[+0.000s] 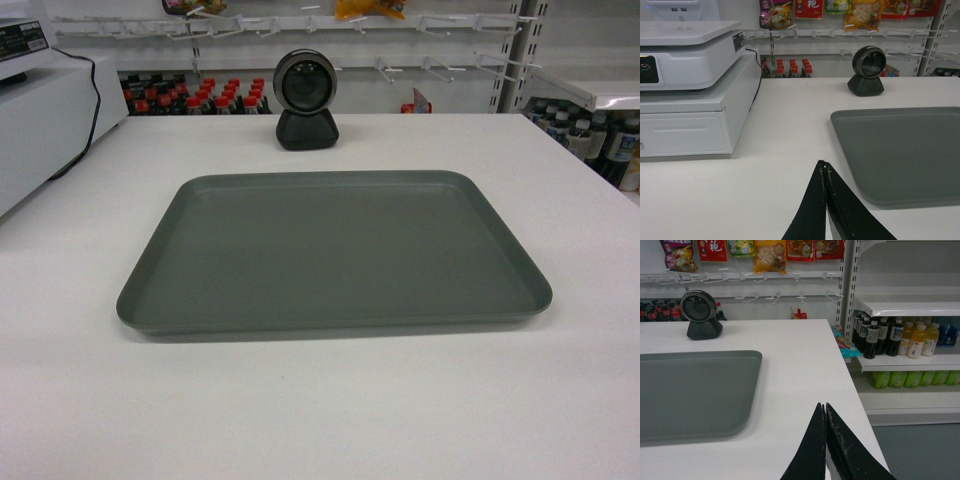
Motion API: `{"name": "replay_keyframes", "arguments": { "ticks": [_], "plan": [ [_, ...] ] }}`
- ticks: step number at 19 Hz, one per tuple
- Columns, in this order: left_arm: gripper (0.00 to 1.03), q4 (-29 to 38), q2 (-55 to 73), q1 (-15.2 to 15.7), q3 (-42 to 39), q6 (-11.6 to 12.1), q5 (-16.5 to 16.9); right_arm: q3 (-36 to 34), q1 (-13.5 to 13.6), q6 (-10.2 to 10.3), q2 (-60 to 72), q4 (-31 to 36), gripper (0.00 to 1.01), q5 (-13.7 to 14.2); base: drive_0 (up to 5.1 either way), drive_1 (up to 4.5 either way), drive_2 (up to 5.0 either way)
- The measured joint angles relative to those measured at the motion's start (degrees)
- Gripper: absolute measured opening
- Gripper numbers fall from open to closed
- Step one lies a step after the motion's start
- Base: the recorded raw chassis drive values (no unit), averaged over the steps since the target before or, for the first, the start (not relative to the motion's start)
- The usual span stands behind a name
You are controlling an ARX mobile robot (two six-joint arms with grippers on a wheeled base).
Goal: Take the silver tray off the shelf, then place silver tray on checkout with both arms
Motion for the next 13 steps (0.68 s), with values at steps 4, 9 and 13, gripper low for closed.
{"name": "replay_keyframes", "arguments": {
  "ticks": [4,9,13],
  "plan": [
    [0.02,-5.29,-5.4,0.0,-0.02,0.0,0.0,0.0,0.0,0.0,-5.51,-5.33,0.02,0.0,0.0,0.0,0.0],
    [0.02,-10.43,-10.58,0.0,-0.02,0.02,0.0,0.0,0.0,0.0,-10.75,-10.51,0.02,-0.02,0.0,0.0,0.0],
    [0.02,-13.62,-13.81,0.0,-0.02,0.0,0.0,0.0,0.0,0.0,-13.99,-13.77,0.02,0.0,0.0,0.0,0.0]
  ]
}}
